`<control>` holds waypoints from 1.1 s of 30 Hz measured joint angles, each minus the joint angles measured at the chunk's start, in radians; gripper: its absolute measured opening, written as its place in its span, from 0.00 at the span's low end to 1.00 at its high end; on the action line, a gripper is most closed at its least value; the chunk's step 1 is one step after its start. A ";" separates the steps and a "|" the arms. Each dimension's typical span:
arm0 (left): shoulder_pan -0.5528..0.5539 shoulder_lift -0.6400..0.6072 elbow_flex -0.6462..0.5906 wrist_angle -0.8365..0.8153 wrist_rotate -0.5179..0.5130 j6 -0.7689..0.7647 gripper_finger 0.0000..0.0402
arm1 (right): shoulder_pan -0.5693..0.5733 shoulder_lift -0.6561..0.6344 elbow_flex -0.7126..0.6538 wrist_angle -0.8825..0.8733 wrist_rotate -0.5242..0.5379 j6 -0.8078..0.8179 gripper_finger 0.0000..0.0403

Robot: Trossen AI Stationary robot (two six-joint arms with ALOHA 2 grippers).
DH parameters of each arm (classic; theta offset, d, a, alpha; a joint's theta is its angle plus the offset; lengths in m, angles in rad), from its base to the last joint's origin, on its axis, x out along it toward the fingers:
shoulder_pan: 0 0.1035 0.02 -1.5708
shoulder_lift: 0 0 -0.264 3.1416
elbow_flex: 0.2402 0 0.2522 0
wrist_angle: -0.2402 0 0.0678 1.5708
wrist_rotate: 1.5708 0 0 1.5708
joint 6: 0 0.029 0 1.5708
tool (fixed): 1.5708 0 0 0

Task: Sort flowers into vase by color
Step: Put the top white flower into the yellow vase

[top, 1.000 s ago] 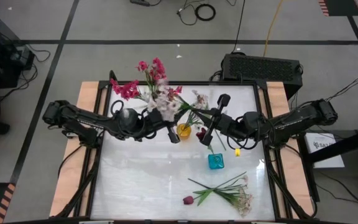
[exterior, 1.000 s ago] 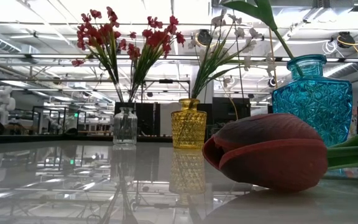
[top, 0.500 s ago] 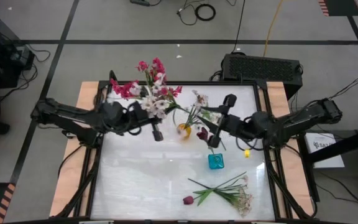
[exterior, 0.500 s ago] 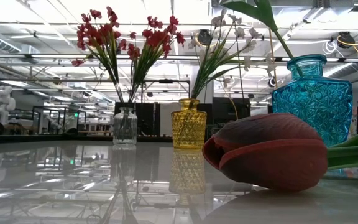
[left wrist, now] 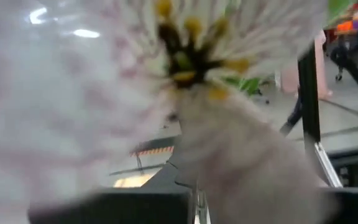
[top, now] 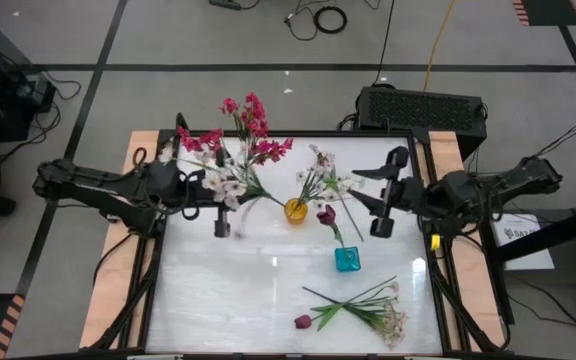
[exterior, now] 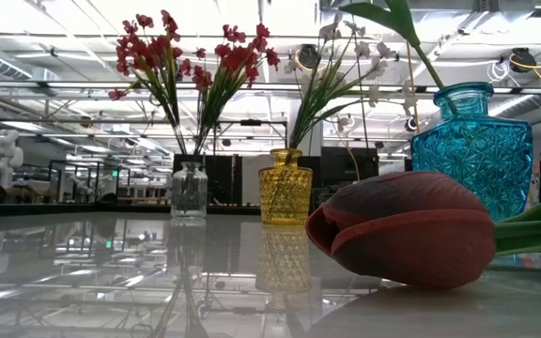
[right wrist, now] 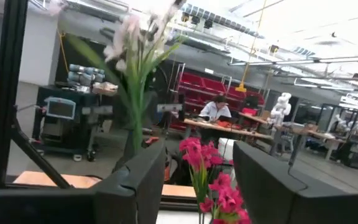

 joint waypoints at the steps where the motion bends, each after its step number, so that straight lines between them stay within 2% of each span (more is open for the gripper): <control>1: 0.004 0.001 -0.015 0.001 0.002 0.000 0.04 | 0.000 -0.013 0.000 -0.017 0.000 0.003 0.45; 9: 0.072 0.001 -0.158 0.150 0.056 -0.033 0.04 | 0.000 -0.074 0.000 -0.130 0.001 0.002 0.44; 20: 0.107 0.001 -0.286 0.283 0.088 -0.096 0.04 | 0.000 -0.081 -0.001 -0.144 0.001 -0.009 0.44; 33: 0.099 0.019 -0.317 0.300 0.087 -0.150 0.04 | 0.000 -0.081 -0.001 -0.142 0.001 -0.008 0.44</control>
